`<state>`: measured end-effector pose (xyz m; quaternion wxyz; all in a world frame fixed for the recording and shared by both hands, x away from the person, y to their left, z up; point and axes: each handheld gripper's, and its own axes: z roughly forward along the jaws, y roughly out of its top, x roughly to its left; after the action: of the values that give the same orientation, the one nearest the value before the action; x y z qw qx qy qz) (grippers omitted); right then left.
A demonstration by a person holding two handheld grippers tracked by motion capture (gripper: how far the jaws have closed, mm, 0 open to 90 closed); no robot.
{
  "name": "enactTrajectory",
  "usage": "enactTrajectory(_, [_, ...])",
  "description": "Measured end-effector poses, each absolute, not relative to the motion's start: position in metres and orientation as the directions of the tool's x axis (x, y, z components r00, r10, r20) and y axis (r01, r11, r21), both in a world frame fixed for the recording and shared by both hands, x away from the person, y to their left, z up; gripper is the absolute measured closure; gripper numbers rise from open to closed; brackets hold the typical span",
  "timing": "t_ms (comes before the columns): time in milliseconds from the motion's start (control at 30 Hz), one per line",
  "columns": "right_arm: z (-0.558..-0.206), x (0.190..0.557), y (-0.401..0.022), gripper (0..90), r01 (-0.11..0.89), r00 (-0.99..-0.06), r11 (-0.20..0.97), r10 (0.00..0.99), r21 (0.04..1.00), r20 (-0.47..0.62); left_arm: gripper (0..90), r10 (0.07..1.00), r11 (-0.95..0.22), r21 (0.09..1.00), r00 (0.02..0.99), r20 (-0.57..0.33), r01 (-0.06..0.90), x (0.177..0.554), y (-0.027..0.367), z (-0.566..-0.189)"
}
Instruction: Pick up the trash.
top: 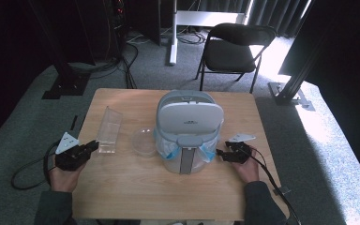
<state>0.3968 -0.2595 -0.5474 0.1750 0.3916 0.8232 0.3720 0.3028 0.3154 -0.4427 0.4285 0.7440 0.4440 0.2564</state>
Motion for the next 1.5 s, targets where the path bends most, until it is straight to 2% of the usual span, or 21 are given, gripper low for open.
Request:
enactTrajectory(567, [-0.547, 0.397, -0.259, 37.5, 0.514, -0.633, 0.417, 0.774, 0.749, 0.004, 83.9, 0.851, -0.226, 0.89, 0.525, -0.018, 0.397, 0.321, 0.313, -0.416])
enactTrajectory(1500, [-0.547, 0.397, -0.259, 37.4, 0.516, -0.633, 0.417, 0.774, 0.749, 0.004, 83.9, 0.768, -0.256, 0.922, 0.64, 0.013, 0.289, 0.337, 0.289, -0.369])
